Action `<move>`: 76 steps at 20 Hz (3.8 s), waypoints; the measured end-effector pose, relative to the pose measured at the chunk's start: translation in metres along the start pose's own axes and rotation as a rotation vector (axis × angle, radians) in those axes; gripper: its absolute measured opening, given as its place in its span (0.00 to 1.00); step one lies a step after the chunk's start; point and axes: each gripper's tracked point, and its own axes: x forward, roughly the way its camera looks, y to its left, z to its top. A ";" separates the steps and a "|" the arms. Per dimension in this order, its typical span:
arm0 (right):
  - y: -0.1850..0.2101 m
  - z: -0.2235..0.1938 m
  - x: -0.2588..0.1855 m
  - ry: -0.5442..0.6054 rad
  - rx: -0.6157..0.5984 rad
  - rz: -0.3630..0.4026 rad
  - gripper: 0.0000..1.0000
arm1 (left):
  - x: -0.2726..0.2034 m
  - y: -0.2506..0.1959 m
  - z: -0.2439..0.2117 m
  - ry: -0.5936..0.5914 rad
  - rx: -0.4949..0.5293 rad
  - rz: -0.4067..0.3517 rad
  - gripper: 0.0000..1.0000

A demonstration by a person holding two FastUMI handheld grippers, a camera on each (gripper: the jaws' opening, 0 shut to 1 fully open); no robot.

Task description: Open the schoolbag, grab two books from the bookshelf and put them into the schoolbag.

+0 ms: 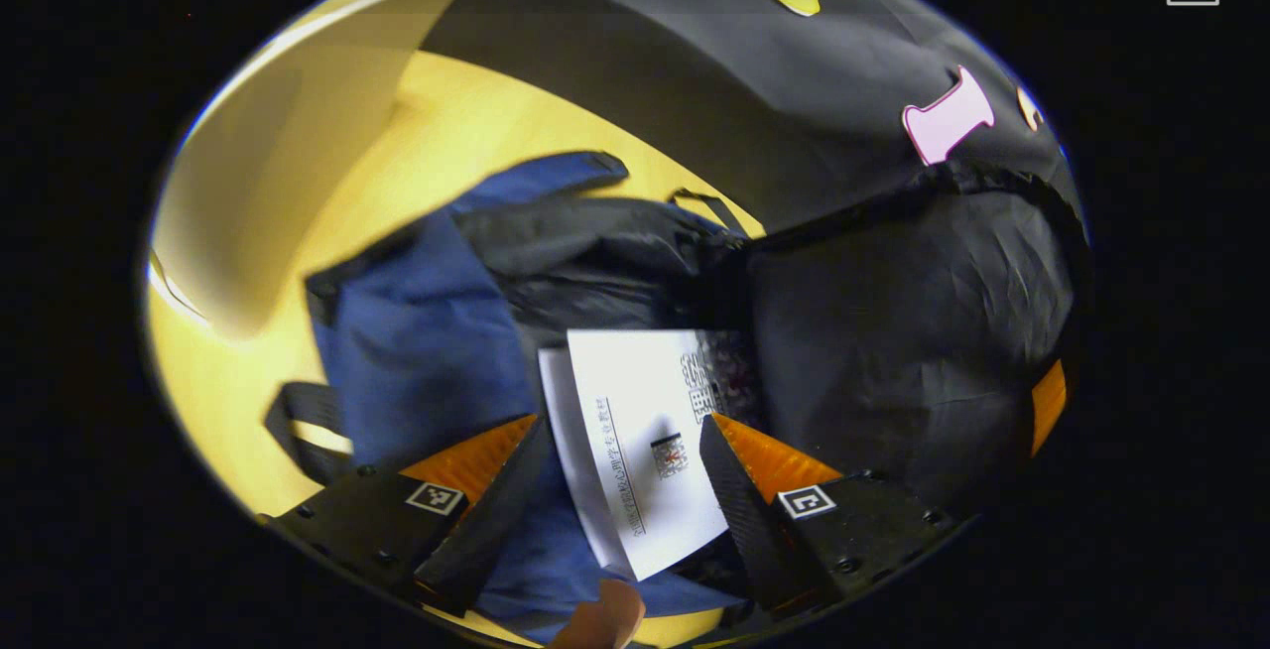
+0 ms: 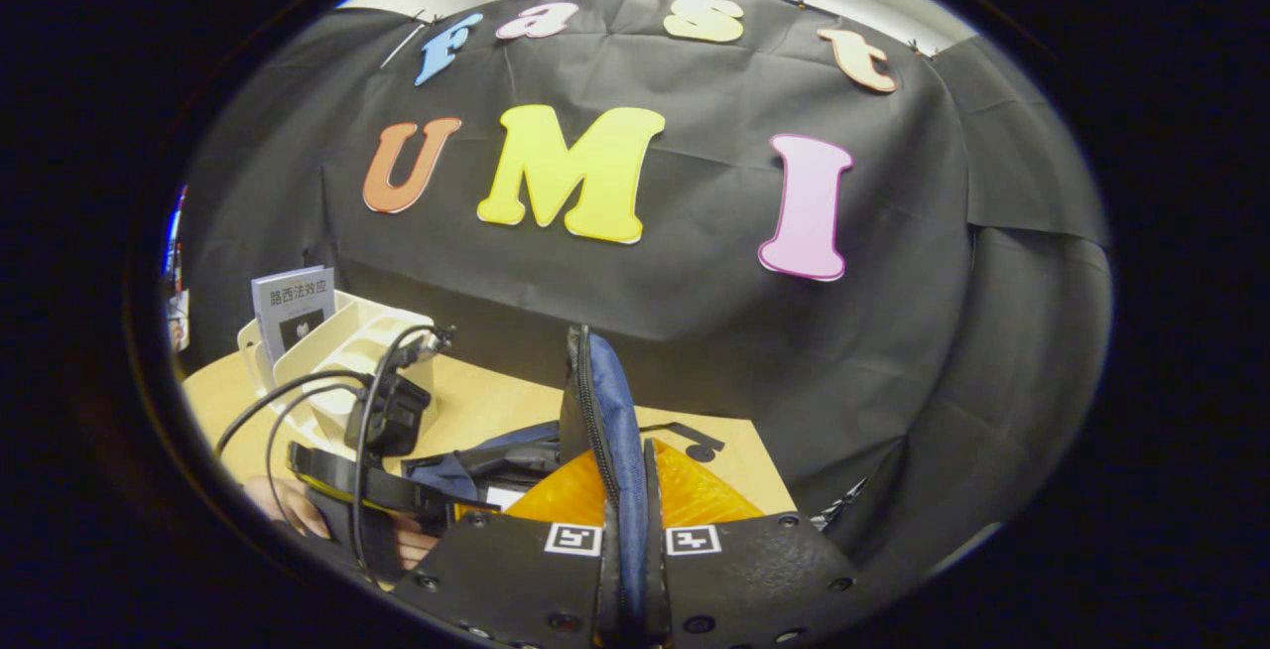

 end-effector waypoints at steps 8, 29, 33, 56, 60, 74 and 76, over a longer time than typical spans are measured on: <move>0.000 -0.005 0.004 0.002 0.021 -0.013 0.09 | -0.071 0.010 0.000 -0.036 0.101 -0.018 0.99; 0.006 -0.017 -0.003 0.000 0.083 -0.033 0.08 | -0.348 0.076 0.165 -0.725 0.558 0.291 0.96; 0.013 -0.023 -0.004 0.002 0.066 -0.035 0.07 | -0.373 0.099 0.206 -0.759 0.537 0.365 0.95; -0.015 -0.037 -0.019 -0.019 0.121 -0.004 0.10 | -0.273 0.226 0.306 -0.210 0.428 0.608 0.92; -0.014 -0.040 -0.022 -0.020 0.098 -0.005 0.10 | -0.252 0.243 0.301 -0.103 0.387 0.662 0.92; -0.012 -0.050 -0.021 -0.008 0.098 -0.013 0.10 | -0.219 0.280 0.282 0.102 0.277 0.679 0.57; -0.010 -0.053 -0.021 -0.006 0.098 -0.012 0.10 | -0.211 0.278 0.271 0.131 0.241 0.667 0.55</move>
